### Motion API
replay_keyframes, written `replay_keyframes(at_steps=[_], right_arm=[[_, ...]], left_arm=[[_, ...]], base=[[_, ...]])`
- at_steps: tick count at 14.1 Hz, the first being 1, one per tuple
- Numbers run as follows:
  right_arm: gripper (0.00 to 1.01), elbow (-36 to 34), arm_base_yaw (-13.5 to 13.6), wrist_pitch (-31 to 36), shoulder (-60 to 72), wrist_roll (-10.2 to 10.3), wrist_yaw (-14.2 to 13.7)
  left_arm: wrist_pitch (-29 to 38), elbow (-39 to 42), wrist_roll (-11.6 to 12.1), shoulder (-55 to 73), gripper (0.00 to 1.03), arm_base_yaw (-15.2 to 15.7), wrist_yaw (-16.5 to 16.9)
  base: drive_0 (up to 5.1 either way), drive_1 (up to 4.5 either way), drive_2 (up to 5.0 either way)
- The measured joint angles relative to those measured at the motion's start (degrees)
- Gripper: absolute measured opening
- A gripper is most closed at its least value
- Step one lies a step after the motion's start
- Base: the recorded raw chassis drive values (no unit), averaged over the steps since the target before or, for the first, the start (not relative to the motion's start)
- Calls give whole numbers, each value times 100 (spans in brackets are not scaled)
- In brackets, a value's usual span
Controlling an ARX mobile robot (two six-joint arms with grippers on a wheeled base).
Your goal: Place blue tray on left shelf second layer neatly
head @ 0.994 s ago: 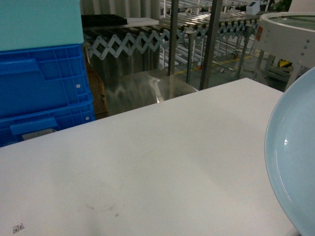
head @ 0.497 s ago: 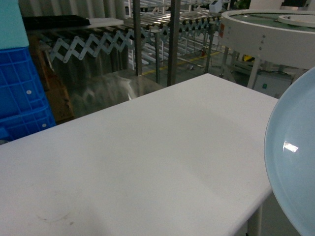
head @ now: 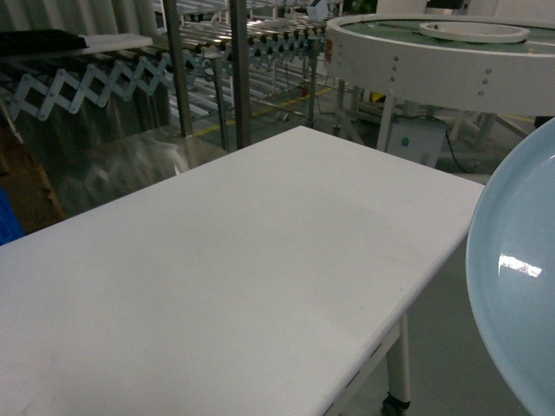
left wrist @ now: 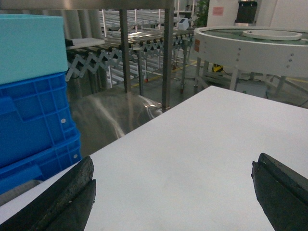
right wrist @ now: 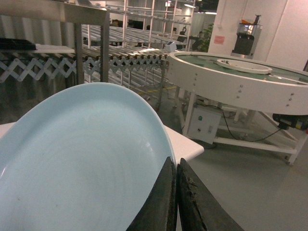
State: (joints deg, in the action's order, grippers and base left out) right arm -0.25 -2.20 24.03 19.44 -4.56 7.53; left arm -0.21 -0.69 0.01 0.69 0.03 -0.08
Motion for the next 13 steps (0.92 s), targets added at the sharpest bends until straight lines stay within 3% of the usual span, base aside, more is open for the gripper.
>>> replay_keyframes(at_steps=[13], right_arm=[[2, 0, 0, 0, 0, 0, 0]], left_arm=[[0, 0, 0, 0, 98, 0, 2]], base=[[-164, -164, -164]])
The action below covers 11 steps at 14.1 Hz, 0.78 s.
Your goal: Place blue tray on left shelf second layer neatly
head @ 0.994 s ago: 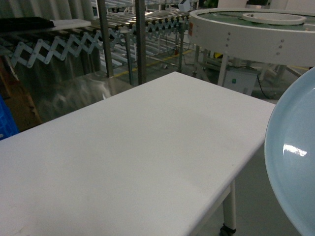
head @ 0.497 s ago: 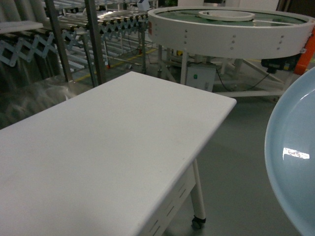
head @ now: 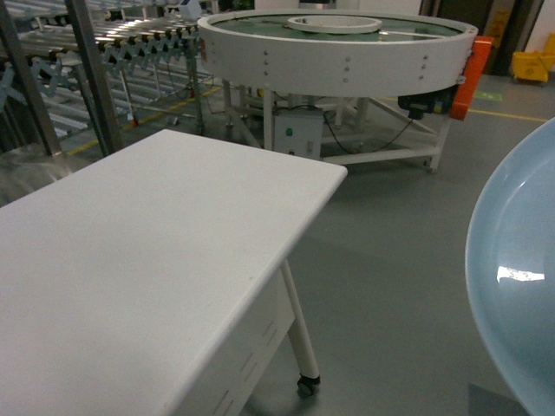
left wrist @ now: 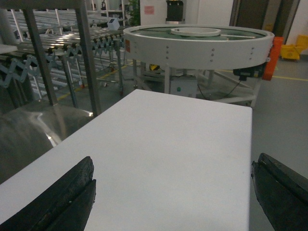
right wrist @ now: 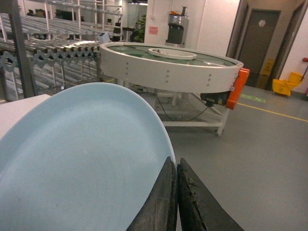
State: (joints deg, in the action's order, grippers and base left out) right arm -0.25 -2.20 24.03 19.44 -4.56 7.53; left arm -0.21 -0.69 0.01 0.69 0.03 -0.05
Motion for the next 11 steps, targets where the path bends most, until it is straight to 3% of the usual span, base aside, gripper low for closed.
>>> replay_keyframes(at_steps=[11], right_arm=[[2, 0, 0, 0, 0, 0, 0]], left_arm=[[0, 0, 0, 0, 98, -2, 2]], base=[[-156, -156, -156]])
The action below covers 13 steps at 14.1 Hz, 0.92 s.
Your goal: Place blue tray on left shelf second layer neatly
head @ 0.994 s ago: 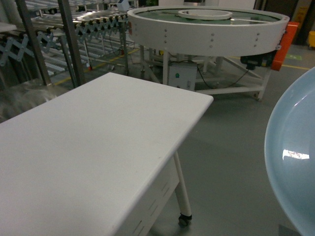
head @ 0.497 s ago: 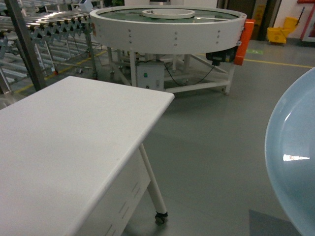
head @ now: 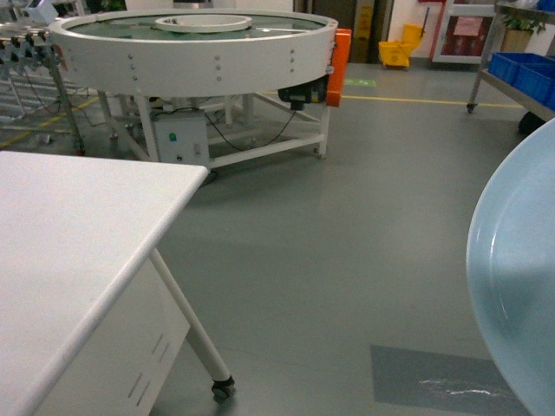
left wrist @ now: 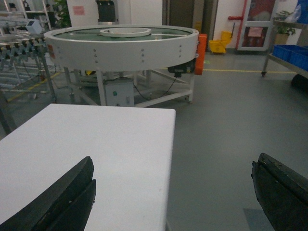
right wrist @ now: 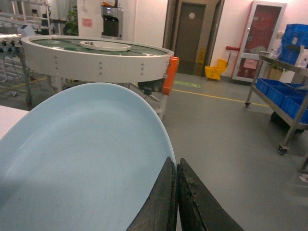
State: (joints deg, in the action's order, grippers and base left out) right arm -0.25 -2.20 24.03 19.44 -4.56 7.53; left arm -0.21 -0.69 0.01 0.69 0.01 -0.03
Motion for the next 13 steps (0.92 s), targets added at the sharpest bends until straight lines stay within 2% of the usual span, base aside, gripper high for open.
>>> replay_keyframes(at_steps=[13], right_arm=[[2, 0, 0, 0, 0, 0, -2]], left_arm=[[0, 0, 0, 0, 98, -2, -2]], base=[[-162, -154, -170]])
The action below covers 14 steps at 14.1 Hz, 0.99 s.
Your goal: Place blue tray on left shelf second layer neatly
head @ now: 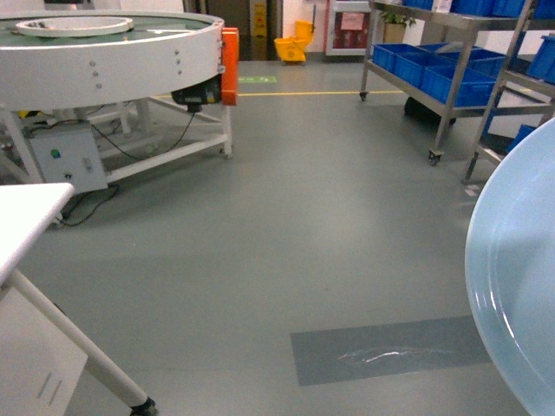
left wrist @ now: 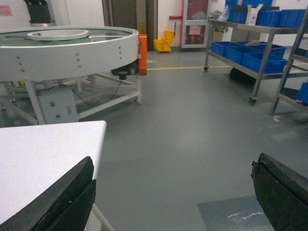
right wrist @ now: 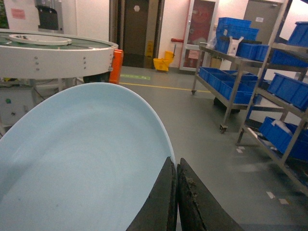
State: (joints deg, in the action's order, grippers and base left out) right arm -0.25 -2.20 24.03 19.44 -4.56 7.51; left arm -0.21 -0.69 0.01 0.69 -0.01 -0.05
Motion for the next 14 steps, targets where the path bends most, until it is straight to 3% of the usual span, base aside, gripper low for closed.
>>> replay_keyframes(at_steps=[10, 14], right_arm=[[2, 0, -4, 0, -2, -2, 0], [2, 0, -4, -4, -4, -2, 0]], left_arm=[[-4, 0, 2, 0, 98, -11, 7], [0, 0, 0, 0, 98, -9, 4]], base=[[-162, 269, -593], [24, 456, -407]])
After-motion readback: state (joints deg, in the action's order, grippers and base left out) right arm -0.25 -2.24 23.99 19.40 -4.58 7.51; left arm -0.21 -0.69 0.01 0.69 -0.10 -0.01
